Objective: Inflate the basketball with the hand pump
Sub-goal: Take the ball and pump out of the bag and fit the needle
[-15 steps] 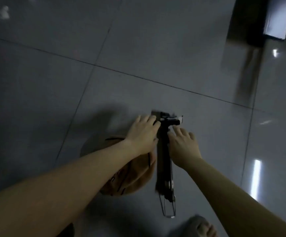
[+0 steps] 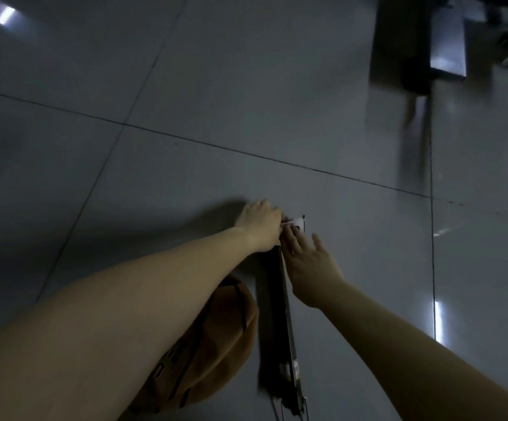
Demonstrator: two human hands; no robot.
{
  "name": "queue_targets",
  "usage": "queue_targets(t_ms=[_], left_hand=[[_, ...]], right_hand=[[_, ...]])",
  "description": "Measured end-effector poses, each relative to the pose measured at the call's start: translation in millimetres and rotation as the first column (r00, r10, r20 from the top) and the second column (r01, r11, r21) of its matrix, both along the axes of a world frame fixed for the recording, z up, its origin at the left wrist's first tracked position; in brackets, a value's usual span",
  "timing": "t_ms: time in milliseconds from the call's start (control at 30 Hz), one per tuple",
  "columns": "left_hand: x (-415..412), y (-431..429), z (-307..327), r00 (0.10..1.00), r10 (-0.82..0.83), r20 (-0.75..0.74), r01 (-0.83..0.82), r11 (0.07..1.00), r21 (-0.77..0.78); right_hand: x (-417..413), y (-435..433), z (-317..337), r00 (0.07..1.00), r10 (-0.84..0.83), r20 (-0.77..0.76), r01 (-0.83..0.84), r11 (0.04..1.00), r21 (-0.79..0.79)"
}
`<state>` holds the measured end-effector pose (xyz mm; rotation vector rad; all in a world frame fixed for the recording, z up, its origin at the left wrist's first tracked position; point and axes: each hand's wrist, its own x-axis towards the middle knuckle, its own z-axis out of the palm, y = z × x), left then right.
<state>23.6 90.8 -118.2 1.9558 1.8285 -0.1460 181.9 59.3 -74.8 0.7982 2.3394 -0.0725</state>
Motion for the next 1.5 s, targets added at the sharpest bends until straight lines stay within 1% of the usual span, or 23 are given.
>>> queue_targets(t_ms=[167, 200, 267, 333, 400, 500, 567, 600, 700, 767, 867, 900, 1000, 1100, 1200, 1300, 1333, 1400, 1433, 1500], left_hand=[[-5.3, -21.3, 6.2, 0.991, 0.049, 0.128, -0.069, 0.986, 0.154], [-4.8, -28.0, 13.8, 0.988, 0.031, 0.151, -0.061, 0.979, 0.194], [0.5, -38.1, 31.3, 0.985, -0.060, 0.164, 0.011, 0.958, 0.285], [6.1, -42.7, 55.1, 0.974, -0.121, 0.191, 0.052, 0.942, 0.331], [7.1, -44.6, 81.4, 0.968, -0.140, 0.209, 0.054, 0.927, 0.371], [4.0, -62.4, 124.2, 0.960, -0.132, 0.249, 0.034, 0.932, 0.361], [4.6, -78.4, 147.7, 0.961, -0.169, 0.220, 0.086, 0.935, 0.344], [7.0, -88.3, 162.8, 0.960, -0.193, 0.201, 0.115, 0.932, 0.345], [14.2, -123.8, 202.3, 0.964, -0.247, 0.097, 0.199, 0.916, 0.349], [21.7, -148.5, 219.7, 0.955, -0.297, 0.012, 0.272, 0.891, 0.362], [32.8, -183.2, 236.7, 0.929, -0.338, -0.154, 0.371, 0.852, 0.370], [35.0, -193.8, 239.4, 0.932, -0.326, -0.158, 0.362, 0.854, 0.374], [40.3, -220.4, 239.4, 0.966, -0.256, -0.032, 0.250, 0.894, 0.371], [47.5, -234.7, 241.9, 0.965, -0.253, 0.067, 0.222, 0.926, 0.304], [51.2, -242.7, 241.5, 0.964, -0.246, 0.101, 0.205, 0.930, 0.305], [52.8, -247.9, 236.0, 0.959, -0.274, 0.078, 0.239, 0.923, 0.301], [53.8, -248.3, 234.9, 0.957, -0.284, 0.063, 0.252, 0.916, 0.311], [54.0, -245.0, 232.7, 0.957, -0.272, 0.098, 0.225, 0.915, 0.336], [54.7, -242.6, 231.8, 0.958, -0.253, 0.137, 0.196, 0.922, 0.335], [58.5, -239.5, 229.7, 0.953, -0.235, 0.192, 0.164, 0.932, 0.323]], right_hand=[[5.1, -10.8, -7.9, 1.000, 0.019, 0.014, -0.019, 0.999, 0.040], [4.0, -14.0, -6.3, 0.999, 0.030, 0.022, -0.031, 0.999, 0.033], [2.5, -23.8, -1.1, 0.998, 0.040, 0.051, -0.041, 0.999, 0.007], [3.8, -29.3, 10.3, 0.999, 0.004, 0.045, -0.005, 1.000, 0.027], [8.4, -30.0, 32.9, 0.999, 0.002, 0.047, -0.005, 0.998, 0.068], [26.1, -34.5, 85.5, 0.988, 0.095, 0.121, -0.107, 0.989, 0.101], [39.3, -36.5, 125.0, 0.980, 0.103, 0.170, -0.127, 0.982, 0.141], [46.3, -38.9, 149.2, 0.983, 0.083, 0.166, -0.113, 0.977, 0.178], [59.2, -56.6, 208.1, 0.998, 0.035, 0.060, -0.052, 0.945, 0.323], [61.3, -78.4, 232.1, 0.999, 0.042, -0.029, -0.027, 0.912, 0.409], [58.8, -119.9, 250.9, 0.990, 0.079, -0.114, -0.022, 0.903, 0.430], [59.6, -133.9, 252.1, 0.990, 0.081, -0.117, -0.024, 0.906, 0.424], [67.0, -167.3, 246.6, 0.990, 0.041, -0.137, 0.018, 0.916, 0.401], [71.2, -186.4, 240.5, 0.981, 0.023, -0.191, 0.052, 0.924, 0.379], [67.0, -197.6, 232.1, 0.966, 0.004, -0.259, 0.094, 0.925, 0.367], [66.6, -202.7, 223.6, 0.942, -0.009, -0.335, 0.129, 0.932, 0.338], [67.4, -201.9, 222.2, 0.937, 0.003, -0.350, 0.124, 0.932, 0.340], [68.4, -200.0, 220.6, 0.933, 0.003, -0.359, 0.123, 0.936, 0.329], [69.0, -199.1, 218.3, 0.932, -0.021, -0.362, 0.140, 0.941, 0.307], [70.9, -197.0, 213.8, 0.905, -0.159, -0.395, 0.257, 0.943, 0.210]])
